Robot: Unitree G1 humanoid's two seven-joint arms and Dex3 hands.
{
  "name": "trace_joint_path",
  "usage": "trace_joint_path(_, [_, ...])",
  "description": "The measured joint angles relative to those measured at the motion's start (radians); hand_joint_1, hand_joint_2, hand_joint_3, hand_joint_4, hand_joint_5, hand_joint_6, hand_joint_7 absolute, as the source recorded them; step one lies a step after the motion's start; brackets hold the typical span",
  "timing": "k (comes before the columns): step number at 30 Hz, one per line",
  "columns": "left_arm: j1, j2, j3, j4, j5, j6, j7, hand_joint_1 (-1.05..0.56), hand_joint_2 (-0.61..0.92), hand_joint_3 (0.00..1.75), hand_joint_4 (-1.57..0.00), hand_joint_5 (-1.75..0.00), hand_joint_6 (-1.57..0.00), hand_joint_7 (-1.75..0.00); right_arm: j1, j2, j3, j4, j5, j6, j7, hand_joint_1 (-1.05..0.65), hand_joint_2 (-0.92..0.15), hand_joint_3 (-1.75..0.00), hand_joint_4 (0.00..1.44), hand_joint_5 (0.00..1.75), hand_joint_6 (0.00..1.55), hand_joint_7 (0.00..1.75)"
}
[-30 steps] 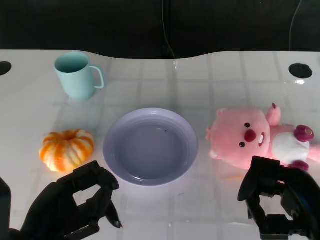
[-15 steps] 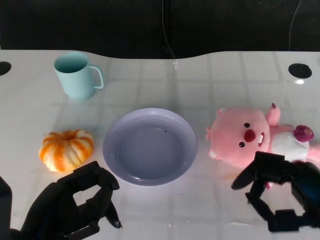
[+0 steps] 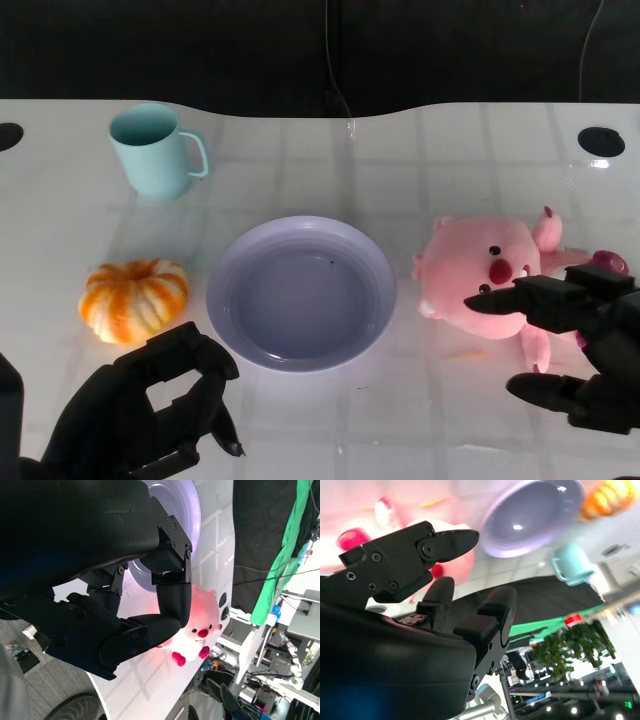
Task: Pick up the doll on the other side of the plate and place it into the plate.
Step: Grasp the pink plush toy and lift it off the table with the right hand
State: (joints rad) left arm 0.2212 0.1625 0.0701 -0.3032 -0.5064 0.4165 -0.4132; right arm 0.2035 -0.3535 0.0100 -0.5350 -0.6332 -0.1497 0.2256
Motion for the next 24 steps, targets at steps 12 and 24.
trace_joint_path(12, [0.0, 0.0, 0.0, 0.001, -0.001, -0.001, 0.0, -0.4, 0.69, 0.88, -0.68, -1.75, -0.61, -1.46, -0.053, -0.035, 0.001, -0.063, -0.206, 0.184, 0.099, -0.55, -0.81, 0.0, 0.25, 0.46, 0.36, 0.06])
trace_joint_path(24, [0.0, 0.0, -0.001, -0.001, -0.001, 0.005, 0.0, -0.42, 0.69, 0.85, -0.67, -1.75, -0.61, -1.45, -0.177, -0.051, 0.078, 0.067, -0.391, 0.277, 0.127, -0.69, -0.86, -0.01, 0.18, 0.37, 0.28, 0.0])
